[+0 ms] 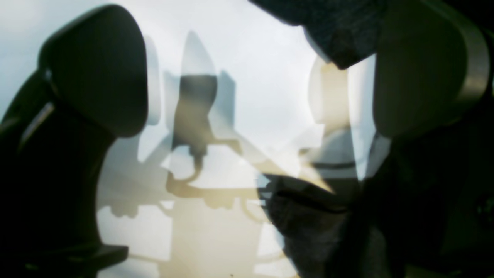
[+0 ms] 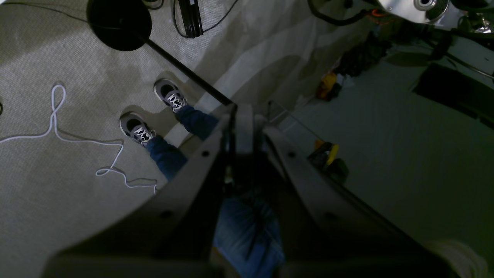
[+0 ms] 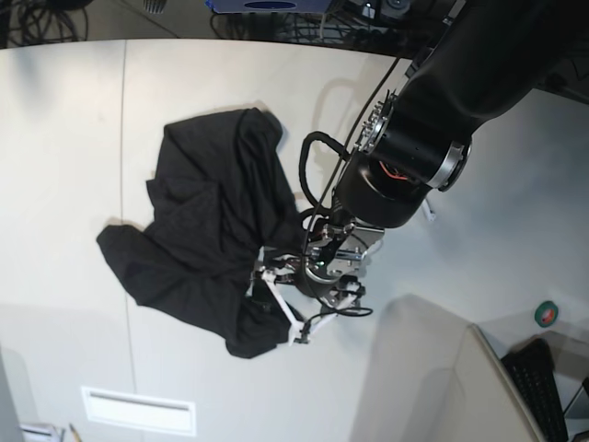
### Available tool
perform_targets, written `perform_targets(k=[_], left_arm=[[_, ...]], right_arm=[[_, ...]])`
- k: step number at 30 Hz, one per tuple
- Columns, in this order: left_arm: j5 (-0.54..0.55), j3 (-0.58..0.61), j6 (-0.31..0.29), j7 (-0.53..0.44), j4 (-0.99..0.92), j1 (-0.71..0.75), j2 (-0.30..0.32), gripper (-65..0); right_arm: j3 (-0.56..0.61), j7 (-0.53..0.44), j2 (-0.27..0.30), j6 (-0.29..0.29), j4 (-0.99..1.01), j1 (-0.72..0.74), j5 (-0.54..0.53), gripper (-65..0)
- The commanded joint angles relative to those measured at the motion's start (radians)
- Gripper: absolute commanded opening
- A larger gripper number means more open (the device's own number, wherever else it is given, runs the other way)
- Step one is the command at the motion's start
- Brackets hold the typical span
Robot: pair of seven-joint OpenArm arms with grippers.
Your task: Layout the t-shirt on the table in an organized manner, then fold the t-shirt properly
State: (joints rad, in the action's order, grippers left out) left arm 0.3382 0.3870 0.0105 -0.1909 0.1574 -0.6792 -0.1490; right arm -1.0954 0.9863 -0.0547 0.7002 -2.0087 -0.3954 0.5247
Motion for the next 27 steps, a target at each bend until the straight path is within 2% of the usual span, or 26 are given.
perform_targets(k=[1, 6, 9, 12, 15, 18, 21, 23, 27], left_arm=[[0.008, -0.003, -0.004, -0.023, 0.02, -0.035, -0.008, -2.6], [0.011, 0.008, 0.001, -0.02, 0.094, -0.014, -0.008, -2.6], [0.014, 0.111, 0.003, 0.008, 0.118, -0.012, -0.008, -2.6], [0.111, 0.229, 0.015, 0.028, 0.161, -0.012, -0.008, -2.6], [0.235, 0.254, 0.047, 0.021, 0.135, -0.033, -0.008, -2.6], [0.247, 0.29, 0.046, 0.018, 0.094, -0.046, -0.008, -2.6], [0.249, 0.303, 0.046, -0.035, 0.086, -0.038, -0.008, -4.8], [0.249, 0.298, 0.044, -0.061, 0.06, -0.038, -0.008, -14.5], [0.25, 0.3, 0.038, -0.144, -0.006, -0.05, -0.008, -53.0]], right_arm=[[-0.027, 0.0, 0.014, -0.002, -0.019, -0.009, 0.015, -65.0], [-0.061, -0.037, 0.014, -0.002, -0.019, -0.007, 0.015, -65.0], [-0.062, -0.04, 0.014, -0.002, -0.019, -0.009, 0.015, -65.0], [-0.062, -0.036, 0.014, -0.002, -0.019, -0.009, 0.015, -65.0], [-0.062, -0.036, 0.013, -0.002, -0.019, -0.007, 0.015, -65.0], [-0.062, -0.036, 0.013, -0.002, -0.019, -0.01, 0.015, -65.0], [-0.062, -0.036, 0.013, -0.002, -0.019, -0.027, 0.015, -65.0], [-0.062, -0.039, 0.013, -0.002, -0.019, -0.03, 0.015, -65.0], [-0.114, -0.042, 0.013, -0.002, -0.019, -0.026, 0.015, -65.0]])
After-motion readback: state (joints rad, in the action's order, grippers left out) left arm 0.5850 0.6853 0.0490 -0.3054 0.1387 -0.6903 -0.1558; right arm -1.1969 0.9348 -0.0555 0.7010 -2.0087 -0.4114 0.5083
